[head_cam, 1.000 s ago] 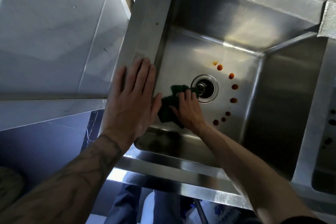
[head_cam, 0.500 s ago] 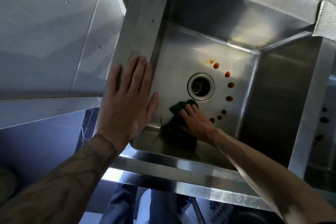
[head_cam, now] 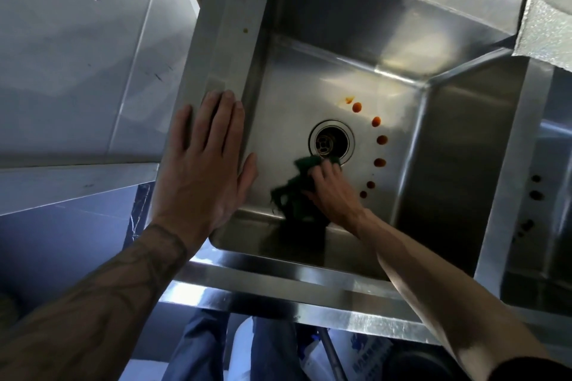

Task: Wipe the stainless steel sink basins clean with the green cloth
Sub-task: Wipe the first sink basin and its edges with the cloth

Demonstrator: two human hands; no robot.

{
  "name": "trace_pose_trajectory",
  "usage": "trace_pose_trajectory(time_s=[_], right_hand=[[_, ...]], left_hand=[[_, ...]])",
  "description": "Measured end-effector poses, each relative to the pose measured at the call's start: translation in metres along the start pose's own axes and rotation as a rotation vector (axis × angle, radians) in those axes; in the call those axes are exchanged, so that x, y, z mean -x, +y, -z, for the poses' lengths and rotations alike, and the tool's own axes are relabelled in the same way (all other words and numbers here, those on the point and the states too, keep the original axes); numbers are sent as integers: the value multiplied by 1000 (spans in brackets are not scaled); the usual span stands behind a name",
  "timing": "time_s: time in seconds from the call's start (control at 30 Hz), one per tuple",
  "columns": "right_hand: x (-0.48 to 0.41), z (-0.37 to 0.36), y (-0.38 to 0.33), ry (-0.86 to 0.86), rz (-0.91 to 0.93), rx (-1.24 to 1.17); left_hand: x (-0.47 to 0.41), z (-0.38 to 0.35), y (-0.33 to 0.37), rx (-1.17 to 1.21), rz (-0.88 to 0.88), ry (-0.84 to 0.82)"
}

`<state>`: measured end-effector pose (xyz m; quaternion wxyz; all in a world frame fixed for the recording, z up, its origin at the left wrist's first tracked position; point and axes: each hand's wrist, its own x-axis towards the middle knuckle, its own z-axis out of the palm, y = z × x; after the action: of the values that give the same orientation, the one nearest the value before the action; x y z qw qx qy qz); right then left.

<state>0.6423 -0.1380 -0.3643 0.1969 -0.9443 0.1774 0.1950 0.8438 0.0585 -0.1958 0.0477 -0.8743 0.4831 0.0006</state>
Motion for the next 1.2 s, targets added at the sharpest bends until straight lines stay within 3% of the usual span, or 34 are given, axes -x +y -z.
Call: trace_pose_trajectory(time_s=[0.1,0.27,0.4,0.47,0.53,0.63,0.67,0.8,0.87,1.03,1.1,1.2], right_hand=[[-9,-5,-13,146,-182,0],[22,-4,-8,-125,172,92],[5,4,13,77,-130,-80],[0,1,5,144,-227,-36],[9,-2,-3,52,-136,20],[27,7,8,-188,143,103],[27,10,15,-182,166,95],[1,15,30,59,-211,-104],[1,8,22,111,-299,-104],[41,5,19,-214,64,-3],[31,11,32,-145,61,-37],[9,11,41,91,-222,-135]], left_hand=[[1,-1,0,-6,-3,-7],[1,-2,-1,10,-8,-1],[1,-4,-2,12,-7,-3],[0,-5,-1,15,-7,4],[1,-4,-1,27,-4,13],[0,-4,-2,22,-11,5],[0,-3,-2,27,-12,2],[0,-4,-1,33,-10,16],[1,-5,-2,34,-13,9],[1,-4,-1,40,-9,23],[1,-4,0,50,-4,28],[2,-6,0,41,-9,20]])
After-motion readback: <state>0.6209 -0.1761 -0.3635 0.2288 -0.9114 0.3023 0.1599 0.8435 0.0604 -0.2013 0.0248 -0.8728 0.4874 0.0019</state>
